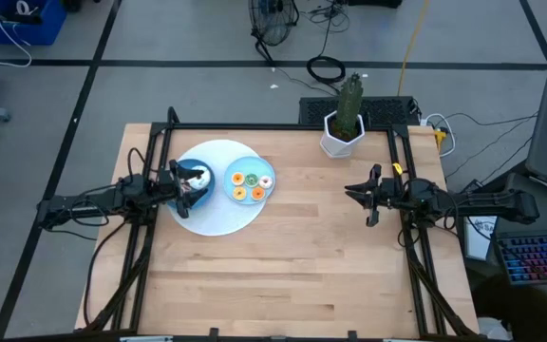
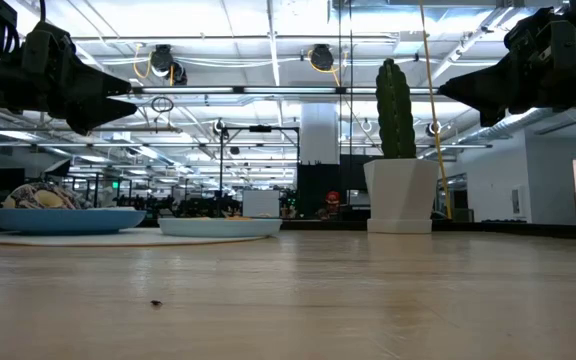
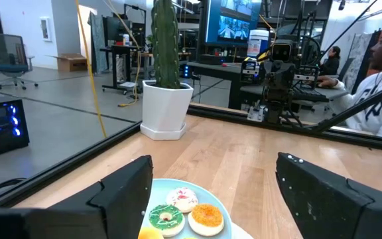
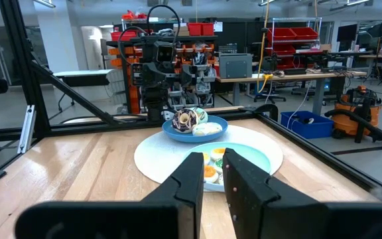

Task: Pick & Place donuts
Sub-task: Return to Home Position

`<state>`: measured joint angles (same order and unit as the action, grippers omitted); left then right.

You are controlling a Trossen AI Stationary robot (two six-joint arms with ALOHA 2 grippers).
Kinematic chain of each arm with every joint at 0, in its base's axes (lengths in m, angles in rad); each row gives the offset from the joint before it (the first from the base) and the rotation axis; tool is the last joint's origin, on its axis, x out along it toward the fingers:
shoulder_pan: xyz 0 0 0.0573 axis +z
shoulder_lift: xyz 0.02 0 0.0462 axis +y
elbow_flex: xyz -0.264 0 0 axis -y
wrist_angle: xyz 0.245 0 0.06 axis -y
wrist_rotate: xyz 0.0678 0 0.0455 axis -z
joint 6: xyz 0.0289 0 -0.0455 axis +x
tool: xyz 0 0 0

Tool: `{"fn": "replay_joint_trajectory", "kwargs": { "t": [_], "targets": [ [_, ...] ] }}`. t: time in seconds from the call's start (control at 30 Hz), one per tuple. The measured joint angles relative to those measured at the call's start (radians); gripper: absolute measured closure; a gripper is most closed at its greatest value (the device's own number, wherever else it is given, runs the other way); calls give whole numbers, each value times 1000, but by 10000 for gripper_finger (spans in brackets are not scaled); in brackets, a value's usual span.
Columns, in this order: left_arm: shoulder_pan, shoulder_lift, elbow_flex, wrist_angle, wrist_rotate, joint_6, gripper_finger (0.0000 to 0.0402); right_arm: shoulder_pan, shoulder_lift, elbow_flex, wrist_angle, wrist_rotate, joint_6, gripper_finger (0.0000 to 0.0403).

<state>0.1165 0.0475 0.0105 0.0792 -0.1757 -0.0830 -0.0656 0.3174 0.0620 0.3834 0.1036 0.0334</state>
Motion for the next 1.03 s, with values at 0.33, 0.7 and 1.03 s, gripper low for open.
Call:
{"fn": "replay_joint_trajectory", "kwargs": {
  "t": [0.33,0.7,1.03],
  "targets": [
    [0,0,0,0,0,0,78,0,0,0,0,0,0,358],
    [0,0,0,0,0,0,89,0,0,0,0,0,0,358],
    [0,0,0,0,0,0,77,0,0,0,0,0,0,358]
  ]
}}
